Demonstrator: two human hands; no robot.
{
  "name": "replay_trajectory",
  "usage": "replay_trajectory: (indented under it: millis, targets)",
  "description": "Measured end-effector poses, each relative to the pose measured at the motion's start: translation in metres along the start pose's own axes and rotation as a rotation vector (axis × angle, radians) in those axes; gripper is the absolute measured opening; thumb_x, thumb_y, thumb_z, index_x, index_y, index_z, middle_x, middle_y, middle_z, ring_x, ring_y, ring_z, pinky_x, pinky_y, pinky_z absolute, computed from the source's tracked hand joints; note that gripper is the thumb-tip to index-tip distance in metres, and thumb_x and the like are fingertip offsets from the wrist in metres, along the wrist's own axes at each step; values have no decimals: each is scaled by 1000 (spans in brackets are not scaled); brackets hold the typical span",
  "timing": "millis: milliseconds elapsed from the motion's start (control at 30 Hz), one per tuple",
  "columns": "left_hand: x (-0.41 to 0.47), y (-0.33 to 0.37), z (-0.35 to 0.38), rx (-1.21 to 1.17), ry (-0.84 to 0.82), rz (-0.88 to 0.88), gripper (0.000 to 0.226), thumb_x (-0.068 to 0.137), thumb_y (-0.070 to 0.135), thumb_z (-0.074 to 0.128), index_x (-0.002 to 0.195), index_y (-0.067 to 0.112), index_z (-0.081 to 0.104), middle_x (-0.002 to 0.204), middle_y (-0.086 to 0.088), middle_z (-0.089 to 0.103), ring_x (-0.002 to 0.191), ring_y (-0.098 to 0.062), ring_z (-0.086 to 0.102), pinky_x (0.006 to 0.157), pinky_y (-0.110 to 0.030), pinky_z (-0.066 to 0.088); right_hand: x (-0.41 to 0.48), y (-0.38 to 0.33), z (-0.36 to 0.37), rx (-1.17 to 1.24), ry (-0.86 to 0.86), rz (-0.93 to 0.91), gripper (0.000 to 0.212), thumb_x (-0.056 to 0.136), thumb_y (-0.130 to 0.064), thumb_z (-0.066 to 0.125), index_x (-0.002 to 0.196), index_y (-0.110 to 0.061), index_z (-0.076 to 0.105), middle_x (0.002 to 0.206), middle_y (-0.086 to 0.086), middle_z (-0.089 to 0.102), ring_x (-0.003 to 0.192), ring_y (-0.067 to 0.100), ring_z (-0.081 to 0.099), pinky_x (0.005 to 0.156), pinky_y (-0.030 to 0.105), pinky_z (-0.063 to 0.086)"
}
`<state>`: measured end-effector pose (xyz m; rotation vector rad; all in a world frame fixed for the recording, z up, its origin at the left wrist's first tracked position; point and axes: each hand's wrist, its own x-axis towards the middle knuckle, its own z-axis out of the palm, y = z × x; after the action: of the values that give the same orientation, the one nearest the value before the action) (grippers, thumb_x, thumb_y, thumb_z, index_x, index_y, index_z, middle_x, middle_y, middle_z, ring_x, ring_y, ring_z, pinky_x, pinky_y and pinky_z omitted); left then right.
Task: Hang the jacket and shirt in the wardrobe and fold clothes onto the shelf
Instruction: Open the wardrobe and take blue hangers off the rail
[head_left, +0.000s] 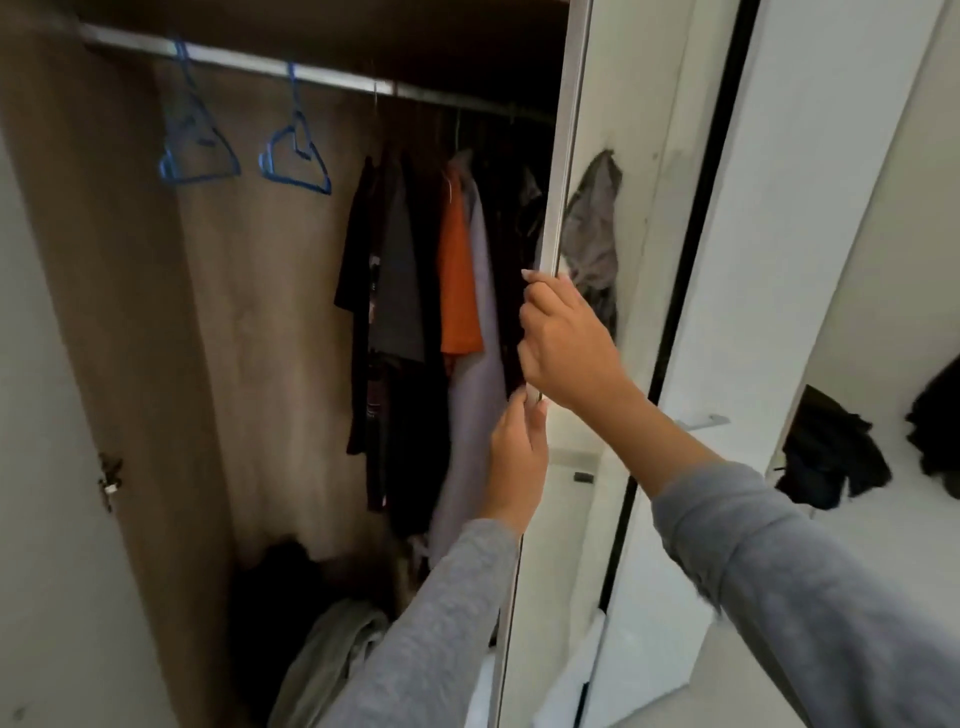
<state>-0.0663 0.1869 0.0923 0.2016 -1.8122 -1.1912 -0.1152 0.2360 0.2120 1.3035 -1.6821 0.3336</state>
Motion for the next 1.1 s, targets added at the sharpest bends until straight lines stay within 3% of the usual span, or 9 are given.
replay_trajectory:
  millis: [100,200,267,367,433,500,767,967,1100]
  targets:
    - [-18,13,13,-65,-38,2,35,100,33,36,127,16,51,112,16,58,100,19,49,88,-7,39,-17,10,-19,-13,33,-11,19,73,-4,53,86,2,65,98,15,61,121,29,48,111,43,33]
    - [-29,23,25,-137,-182,-16,32,102,31,34,122,15,54,93,5,58,82,4,54,83,-25,46,-37,24,-43,-26,82,-23,18,75,-5,51,85,2,63,96,15,61,117,31,53,111,38,28]
    - [-32,26,35,-144,-290,-13,37,103,32,30,128,13,50,106,-14,61,99,-19,59,91,-34,44,-49,32,-54,-16,131,-21,15,76,-3,51,84,1,62,95,16,61,118,30,51,111,40,30]
    - [-41,34,57,-180,-385,31,41,103,31,27,142,22,36,143,5,43,132,-1,37,108,-16,29,-70,48,-69,-7,136,28,18,77,1,54,92,4,64,101,17,62,124,25,44,115,33,26]
    - [-48,41,78,-207,-404,57,48,102,36,26,147,20,28,152,5,31,139,0,25,116,-22,20,-84,60,-82,13,136,72,22,77,2,54,97,5,65,104,17,62,125,24,42,115,22,18]
    - [-54,43,99,-203,-419,59,53,100,44,22,149,24,21,156,8,21,141,2,17,118,-26,15,-96,69,-93,33,146,109,26,78,1,52,101,5,64,107,18,62,126,23,41,114,19,19]
    - [-74,62,171,-227,-509,138,57,99,39,22,150,22,2,154,16,-4,130,24,-8,102,4,-2,-143,116,-120,-72,192,253,31,80,1,46,106,7,63,112,19,60,126,23,41,112,31,31]
    - [-76,67,216,-173,-561,251,50,97,48,15,140,43,-9,153,20,-12,140,7,-9,112,-11,1,-171,150,-136,-186,190,377,36,81,0,43,111,8,61,116,22,58,127,26,39,115,23,24]
    - [-69,67,248,-32,-556,356,56,93,54,7,142,36,-15,151,17,-20,142,-1,-15,115,-22,2,-185,168,-144,-282,120,438,45,78,3,38,119,10,56,124,24,54,131,29,34,116,26,21]
